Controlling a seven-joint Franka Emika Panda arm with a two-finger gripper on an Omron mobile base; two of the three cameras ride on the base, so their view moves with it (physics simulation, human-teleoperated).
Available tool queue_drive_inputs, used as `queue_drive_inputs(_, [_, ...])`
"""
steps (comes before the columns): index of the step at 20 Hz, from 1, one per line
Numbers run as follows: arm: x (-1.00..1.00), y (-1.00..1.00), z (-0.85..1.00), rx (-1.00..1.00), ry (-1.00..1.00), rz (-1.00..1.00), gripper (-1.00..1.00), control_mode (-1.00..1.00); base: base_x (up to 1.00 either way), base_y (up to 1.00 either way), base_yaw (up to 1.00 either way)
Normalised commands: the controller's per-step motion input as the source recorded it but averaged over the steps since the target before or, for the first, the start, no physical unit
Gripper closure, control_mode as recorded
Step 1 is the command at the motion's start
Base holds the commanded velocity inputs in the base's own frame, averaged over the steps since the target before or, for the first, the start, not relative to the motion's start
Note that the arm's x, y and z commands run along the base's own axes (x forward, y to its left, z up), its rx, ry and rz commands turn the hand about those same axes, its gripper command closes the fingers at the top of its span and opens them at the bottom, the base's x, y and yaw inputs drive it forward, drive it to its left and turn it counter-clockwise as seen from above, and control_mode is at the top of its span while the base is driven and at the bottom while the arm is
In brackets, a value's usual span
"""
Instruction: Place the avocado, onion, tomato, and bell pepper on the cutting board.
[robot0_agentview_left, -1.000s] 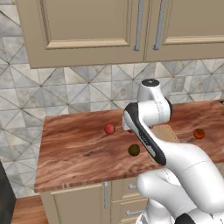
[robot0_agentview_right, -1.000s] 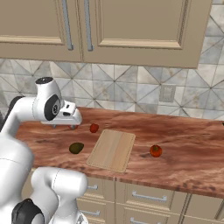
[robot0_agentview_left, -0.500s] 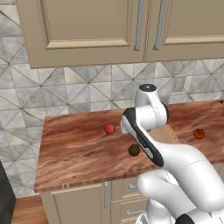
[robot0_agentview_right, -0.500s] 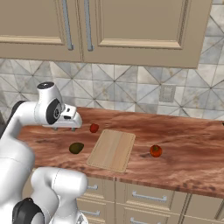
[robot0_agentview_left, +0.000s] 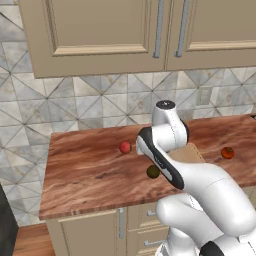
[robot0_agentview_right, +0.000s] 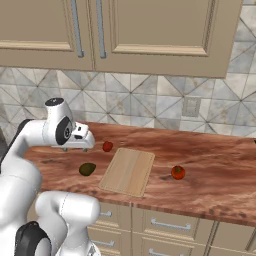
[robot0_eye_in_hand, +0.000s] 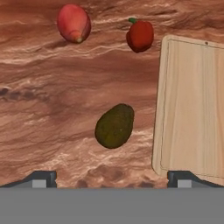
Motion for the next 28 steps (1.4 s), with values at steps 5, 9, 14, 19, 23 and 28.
queue_drive_inputs(5, [0.06, 0.09, -0.21, 0.0, 0.0, 0.0, -1.0, -1.0, 0.0, 0.0, 0.0])
queue_drive_inputs(9, [0.09, 0.0, -0.21, 0.0, 0.0, 0.0, -1.0, -1.0, 0.0, 0.0, 0.0])
queue_drive_inputs(14, [0.05, 0.0, -0.22, 0.0, 0.0, 0.0, -1.0, -1.0, 0.0, 0.0, 0.0])
queue_drive_inputs(19, [0.08, 0.0, -0.28, 0.0, 0.0, 0.0, -1.0, -1.0, 0.0, 0.0, 0.0])
queue_drive_inputs(23, [0.07, 0.0, -0.17, 0.0, 0.02, 0.0, -1.0, -1.0, 0.0, 0.0, 0.0])
queue_drive_inputs(28, [0.12, 0.0, -0.13, 0.0, 0.03, 0.0, -1.0, -1.0, 0.0, 0.0, 0.0])
